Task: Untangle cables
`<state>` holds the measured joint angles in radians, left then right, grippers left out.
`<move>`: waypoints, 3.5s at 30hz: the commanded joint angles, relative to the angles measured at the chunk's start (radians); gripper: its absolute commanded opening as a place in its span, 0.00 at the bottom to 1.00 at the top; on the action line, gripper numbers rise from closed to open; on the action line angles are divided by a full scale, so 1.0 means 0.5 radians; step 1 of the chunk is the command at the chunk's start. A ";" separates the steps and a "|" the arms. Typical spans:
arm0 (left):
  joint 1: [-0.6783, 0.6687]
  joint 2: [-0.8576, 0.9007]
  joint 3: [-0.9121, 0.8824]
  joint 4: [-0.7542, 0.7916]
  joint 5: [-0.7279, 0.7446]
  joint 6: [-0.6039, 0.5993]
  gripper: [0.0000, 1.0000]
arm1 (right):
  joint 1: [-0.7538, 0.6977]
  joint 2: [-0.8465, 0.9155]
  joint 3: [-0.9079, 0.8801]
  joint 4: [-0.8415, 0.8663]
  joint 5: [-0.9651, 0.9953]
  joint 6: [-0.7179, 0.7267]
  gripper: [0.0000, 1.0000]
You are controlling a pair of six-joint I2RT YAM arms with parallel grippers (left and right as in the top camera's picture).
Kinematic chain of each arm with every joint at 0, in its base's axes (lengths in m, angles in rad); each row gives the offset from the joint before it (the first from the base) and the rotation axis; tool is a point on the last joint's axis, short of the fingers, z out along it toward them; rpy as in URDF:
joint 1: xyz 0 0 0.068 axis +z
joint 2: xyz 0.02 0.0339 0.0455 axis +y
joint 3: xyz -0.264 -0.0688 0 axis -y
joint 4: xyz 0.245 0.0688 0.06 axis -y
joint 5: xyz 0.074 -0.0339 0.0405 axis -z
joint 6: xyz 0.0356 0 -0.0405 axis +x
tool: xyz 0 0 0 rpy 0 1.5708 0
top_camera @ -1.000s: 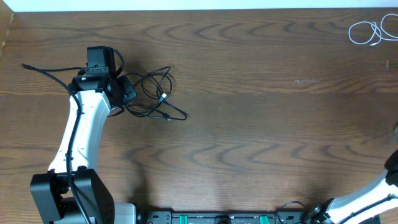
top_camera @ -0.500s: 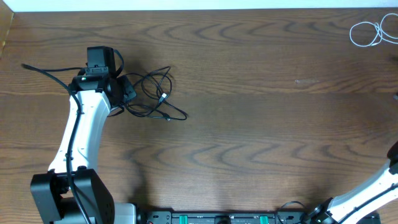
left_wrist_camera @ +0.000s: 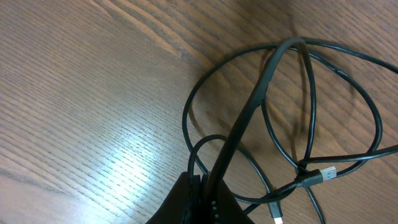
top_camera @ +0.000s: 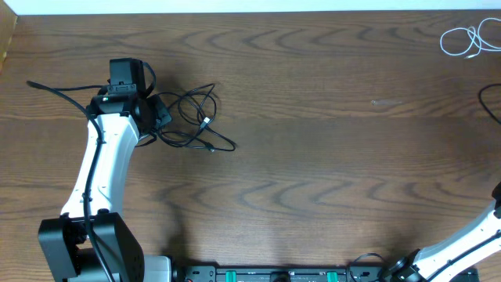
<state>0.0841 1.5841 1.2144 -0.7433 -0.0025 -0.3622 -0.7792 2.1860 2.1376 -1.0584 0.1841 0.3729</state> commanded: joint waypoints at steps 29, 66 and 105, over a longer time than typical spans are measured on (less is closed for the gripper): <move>0.007 0.012 0.039 0.002 -0.010 0.026 0.08 | 0.021 -0.359 0.026 -0.105 -0.331 -0.233 0.99; -0.562 -0.026 0.056 2.271 1.996 -1.578 0.08 | 1.415 -0.343 -0.026 -0.285 -1.616 -0.975 0.99; -0.515 -0.026 0.055 2.306 1.769 -1.786 0.08 | 2.110 -0.343 -0.945 0.748 -2.116 -1.244 0.69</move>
<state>-0.1772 1.5837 1.2240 0.4011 0.8845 -1.2541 0.2729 2.0186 1.6684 -0.7090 -0.8635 -0.2951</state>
